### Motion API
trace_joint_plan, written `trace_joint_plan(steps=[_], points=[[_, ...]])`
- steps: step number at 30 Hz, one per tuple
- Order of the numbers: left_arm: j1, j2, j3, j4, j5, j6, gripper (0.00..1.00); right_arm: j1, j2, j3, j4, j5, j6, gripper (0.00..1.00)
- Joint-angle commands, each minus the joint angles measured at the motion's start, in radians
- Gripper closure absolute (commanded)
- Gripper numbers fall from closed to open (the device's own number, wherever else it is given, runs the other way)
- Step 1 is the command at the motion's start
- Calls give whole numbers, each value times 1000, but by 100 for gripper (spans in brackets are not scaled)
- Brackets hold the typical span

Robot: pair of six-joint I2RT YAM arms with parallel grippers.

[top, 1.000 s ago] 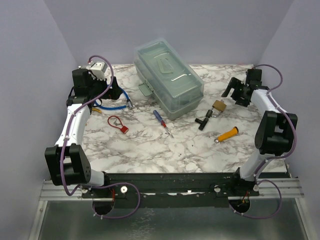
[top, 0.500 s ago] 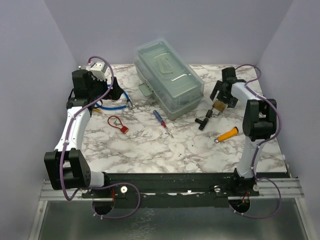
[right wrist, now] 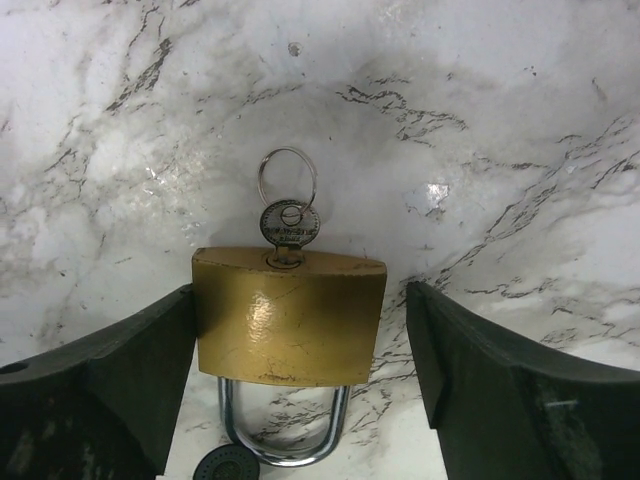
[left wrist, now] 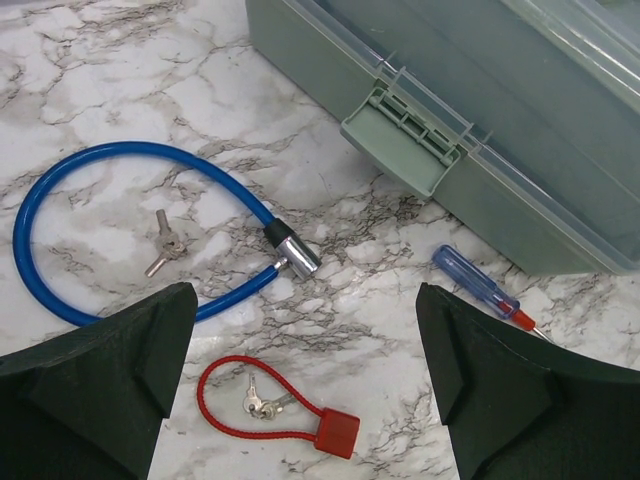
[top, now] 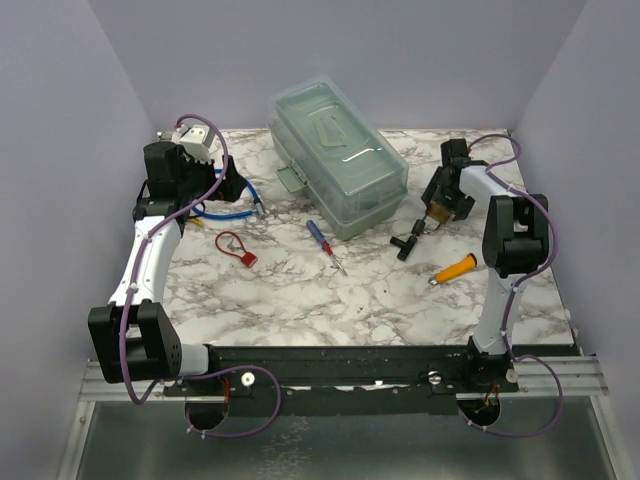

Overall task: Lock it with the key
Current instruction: Pick up the lock from the center of the board.

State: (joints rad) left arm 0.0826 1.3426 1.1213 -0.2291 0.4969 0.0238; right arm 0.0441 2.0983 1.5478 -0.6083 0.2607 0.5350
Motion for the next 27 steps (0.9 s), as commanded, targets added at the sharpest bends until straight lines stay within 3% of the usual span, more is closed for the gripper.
trace_joint_plan(steps=[1,6,11,20,25,27], points=[[-4,-34,-1,24,-5,20,1,-5,29,-4,-65,-7,24,23],[-5,-28,18,25,1,24,1,-23,-7,21,-97,-15,24,44],[-4,-18,37,27,7,22,1,-89,-30,94,-124,-28,19,53],[-12,-39,72,29,135,56,1,-133,-226,78,-16,-168,-17,54],[-76,-83,92,40,208,208,1,-133,-353,84,28,-293,10,54],[-148,-101,101,40,214,295,1,-132,-392,95,14,-363,59,55]])
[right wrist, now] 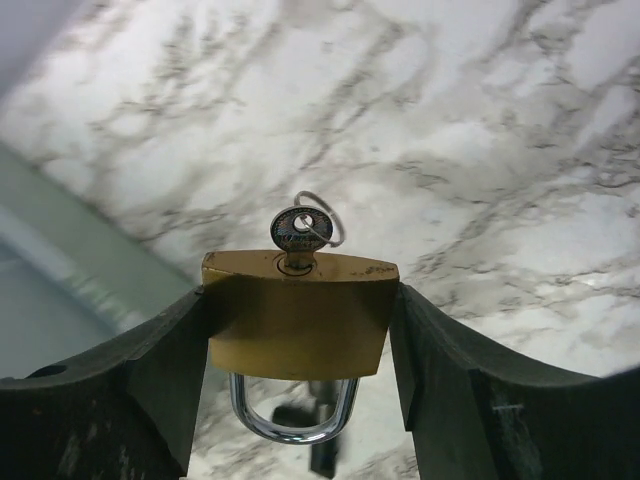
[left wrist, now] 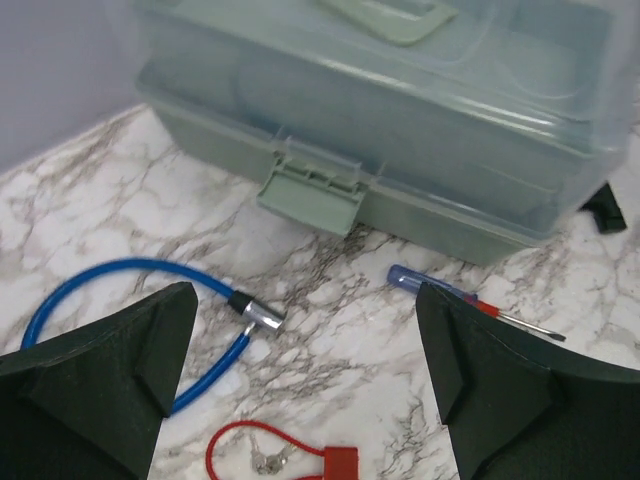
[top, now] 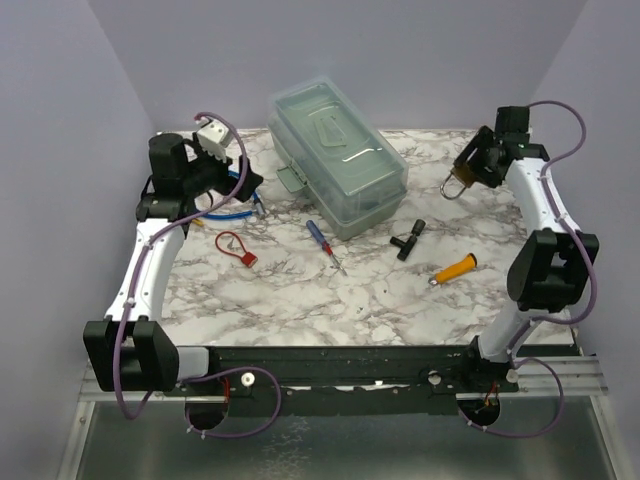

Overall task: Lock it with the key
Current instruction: Pick up the lock from the center of the board, then lock the lock.

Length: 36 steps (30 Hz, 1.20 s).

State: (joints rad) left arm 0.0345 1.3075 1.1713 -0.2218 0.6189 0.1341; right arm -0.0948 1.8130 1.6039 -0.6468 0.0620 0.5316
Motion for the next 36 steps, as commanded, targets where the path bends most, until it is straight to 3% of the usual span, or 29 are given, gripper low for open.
trace_joint_plan(steps=[1,6,12,16,23,29,36], points=[[-141,-74,54,32,91,229,1,13,-130,32,59,-200,82,55],[-371,-91,64,24,15,535,1,45,-193,26,63,-290,166,56],[-701,-42,51,22,-205,1052,1,76,-221,35,47,-397,258,56],[-864,27,50,54,-353,1288,1,121,-230,50,35,-442,297,57],[-953,129,0,252,-468,1557,3,193,-276,-5,40,-504,364,59],[-991,209,28,273,-555,1626,6,245,-318,-60,74,-540,398,61],[-997,283,31,327,-664,1682,27,297,-340,-88,85,-555,404,62]])
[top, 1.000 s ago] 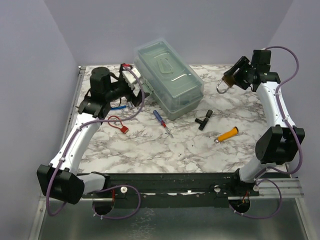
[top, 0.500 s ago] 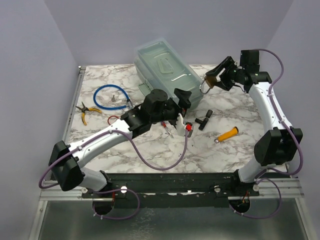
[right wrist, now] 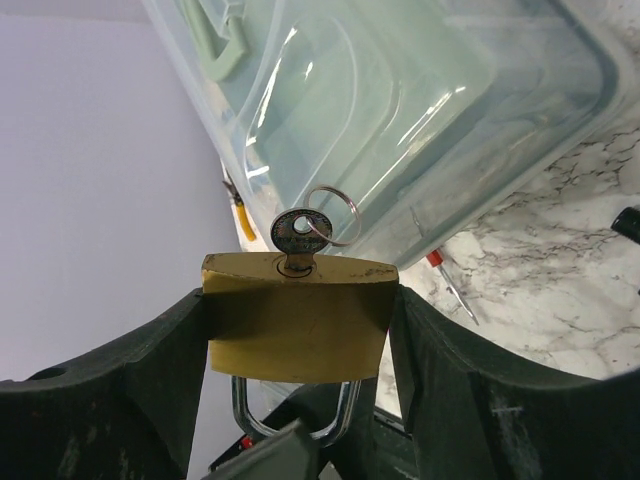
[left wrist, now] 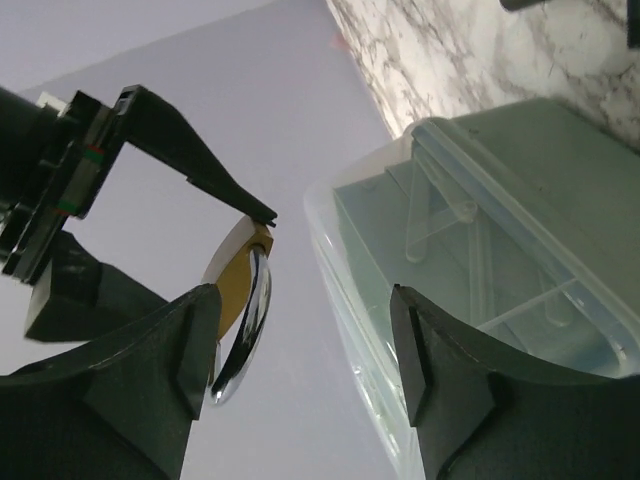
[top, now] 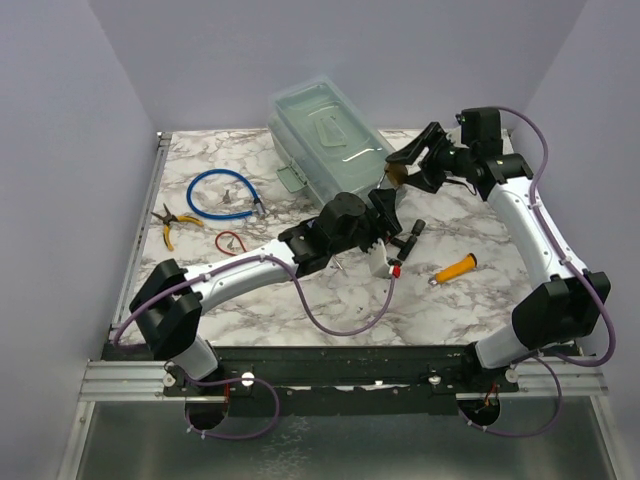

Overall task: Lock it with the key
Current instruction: Lock the lock.

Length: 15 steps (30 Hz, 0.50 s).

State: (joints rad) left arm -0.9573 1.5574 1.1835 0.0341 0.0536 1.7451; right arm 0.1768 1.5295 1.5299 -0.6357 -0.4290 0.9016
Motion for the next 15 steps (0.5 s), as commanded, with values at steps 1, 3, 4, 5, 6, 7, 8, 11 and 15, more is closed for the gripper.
trace_joint_plan(steps=[1,3,4,5,6,7,8,11,15], points=[[-7,37,17,85,-104,78,33,30,-60,-25,74,-63,34,62],[-8,41,6,117,-109,95,45,35,-64,-49,73,-69,36,62],[-8,40,0,129,-109,103,51,35,-68,-62,73,-75,40,62],[-8,38,-7,141,-109,108,57,37,-70,-72,74,-81,42,62],[-9,33,-12,148,-108,110,64,38,-72,-80,75,-85,42,62],[-10,28,-16,151,-101,112,70,38,-76,-88,79,-92,44,61],[-11,19,-22,151,-94,115,76,37,-77,-95,85,-105,46,61],[-19,-10,-28,157,-59,105,100,38,-87,-115,106,-131,48,55],[-30,-50,-21,160,-2,58,100,38,-95,-107,119,-118,16,31]])
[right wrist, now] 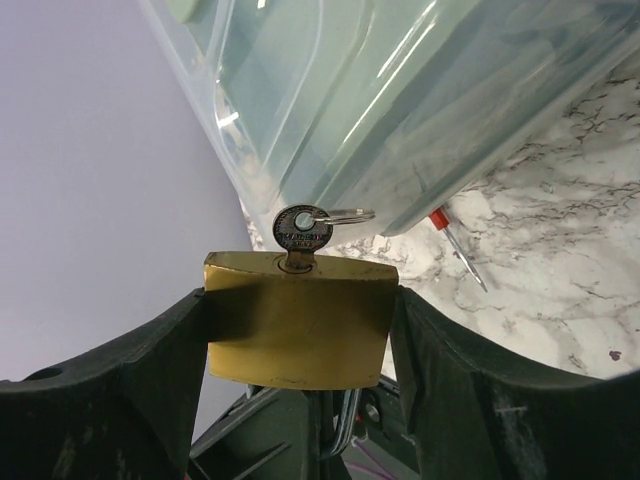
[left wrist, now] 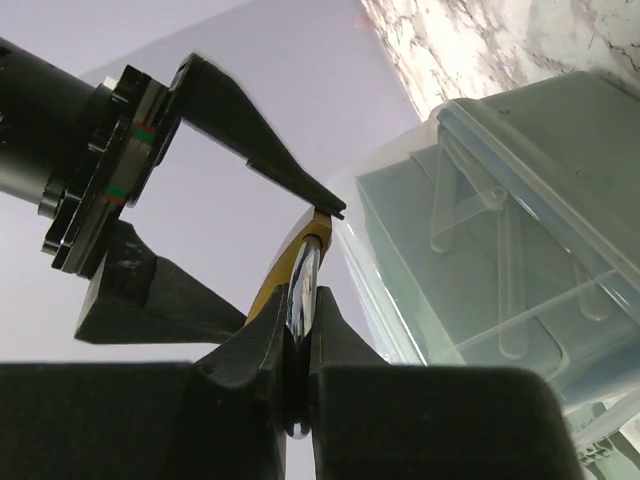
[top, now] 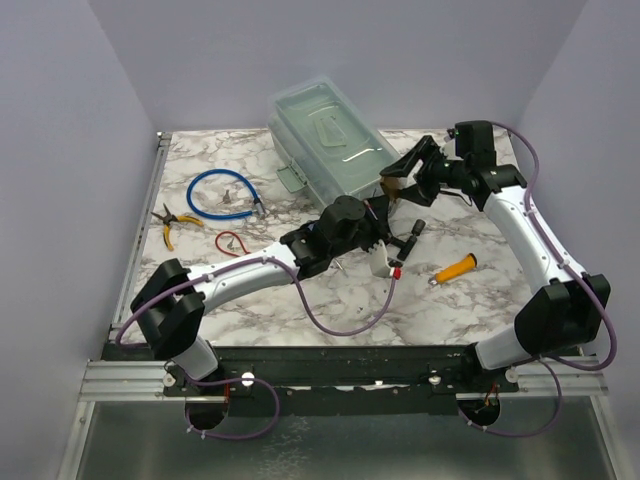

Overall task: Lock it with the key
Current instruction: Lock the lock.

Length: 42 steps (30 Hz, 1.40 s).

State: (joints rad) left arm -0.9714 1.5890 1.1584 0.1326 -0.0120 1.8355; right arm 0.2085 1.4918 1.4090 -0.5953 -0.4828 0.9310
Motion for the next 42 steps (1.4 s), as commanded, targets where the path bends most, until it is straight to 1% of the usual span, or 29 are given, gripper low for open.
trace_joint_plan(steps=[1,3,4,7,9,11,14,17,21,24,27,29,32,34,36,37,42], points=[[-19,-92,12,64,69,-56,100,6,-61,22,80,-46,-34,21],[-23,-108,38,62,72,-125,100,4,-68,48,83,-13,-86,6],[-26,-117,57,62,70,-170,100,2,-75,63,86,1,-110,1],[-27,-138,121,52,62,-328,100,-16,-95,100,116,47,-189,0],[-28,-152,176,14,52,-453,100,-30,-117,121,149,70,-261,0],[-27,-162,251,-82,45,-594,100,-38,-155,122,216,64,-354,0],[-11,-180,347,-208,81,-829,100,-46,-234,78,349,-4,-518,0],[37,-223,369,-289,196,-1060,100,-47,-278,62,363,-79,-641,0],[122,-251,368,-337,320,-1322,100,-46,-273,102,259,-199,-720,0],[232,-261,358,-348,440,-1520,100,-46,-284,91,238,-304,-727,0],[357,-270,340,-346,636,-1694,100,-46,-289,68,228,-429,-730,0],[391,-281,321,-342,738,-1758,100,-46,-287,44,226,-493,-727,0],[404,-304,289,-331,816,-1818,100,-46,-297,-24,262,-541,-710,0],[407,-314,277,-325,867,-1831,100,-47,-298,-54,251,-642,-792,0],[407,-319,276,-320,903,-1879,100,-46,-296,-71,228,-741,-888,0],[407,-318,278,-318,921,-1893,100,-45,-296,-83,233,-771,-908,0],[407,-297,298,-281,975,-1989,100,-18,-297,-113,272,-805,-1003,1]])
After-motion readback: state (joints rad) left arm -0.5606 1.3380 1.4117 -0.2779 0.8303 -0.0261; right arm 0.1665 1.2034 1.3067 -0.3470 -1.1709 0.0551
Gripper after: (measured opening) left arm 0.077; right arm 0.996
